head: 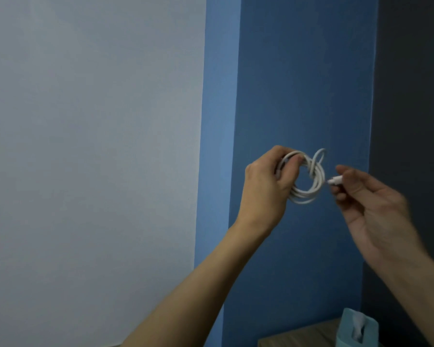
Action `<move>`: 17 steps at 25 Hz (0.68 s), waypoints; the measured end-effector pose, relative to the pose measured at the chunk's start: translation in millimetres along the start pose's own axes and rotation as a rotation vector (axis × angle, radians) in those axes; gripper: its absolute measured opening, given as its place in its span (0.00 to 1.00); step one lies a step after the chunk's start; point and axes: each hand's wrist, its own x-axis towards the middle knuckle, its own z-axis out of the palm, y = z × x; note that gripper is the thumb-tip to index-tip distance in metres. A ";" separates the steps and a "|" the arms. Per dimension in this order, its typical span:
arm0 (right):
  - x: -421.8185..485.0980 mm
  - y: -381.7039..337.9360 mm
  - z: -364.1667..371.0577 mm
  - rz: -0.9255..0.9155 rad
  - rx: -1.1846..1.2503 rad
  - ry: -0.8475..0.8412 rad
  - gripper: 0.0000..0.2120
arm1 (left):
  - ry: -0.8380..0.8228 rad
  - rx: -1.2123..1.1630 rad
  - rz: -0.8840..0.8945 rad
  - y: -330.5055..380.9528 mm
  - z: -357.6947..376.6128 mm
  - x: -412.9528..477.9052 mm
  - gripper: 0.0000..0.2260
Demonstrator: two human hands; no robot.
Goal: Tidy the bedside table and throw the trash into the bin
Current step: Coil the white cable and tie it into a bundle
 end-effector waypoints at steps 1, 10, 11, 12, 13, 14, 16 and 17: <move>-1.6 -2.4 -0.2 -0.030 -0.032 0.016 0.13 | 0.011 0.005 -0.003 -2.0 -1.9 1.1 0.06; -0.3 -24.4 -13.3 -0.395 -0.148 -0.045 0.10 | -0.002 0.012 -0.058 -11.2 -8.3 2.1 0.06; -0.5 -24.5 -9.3 -0.380 -0.114 -0.077 0.07 | -0.008 0.022 -0.049 -10.9 -6.6 2.4 0.06; 0.9 -23.8 -5.5 -0.344 -0.073 -0.096 0.07 | -0.018 0.029 -0.037 -10.0 -5.1 1.7 0.06; 2.5 -23.2 -1.8 -0.295 -0.049 -0.094 0.08 | -0.029 0.032 -0.022 -8.8 -4.1 0.3 0.05; 4.5 -22.8 2.5 -0.243 -0.078 -0.095 0.09 | -0.040 0.036 -0.004 -7.5 -3.4 -0.9 0.05; 9.6 -21.6 6.8 -0.178 -0.372 -0.149 0.08 | -0.069 0.055 0.037 -4.9 -2.4 -3.0 0.05; 11.0 -20.4 7.7 -0.148 -0.535 -0.222 0.13 | -0.090 0.068 0.058 -3.4 -2.2 -3.6 0.05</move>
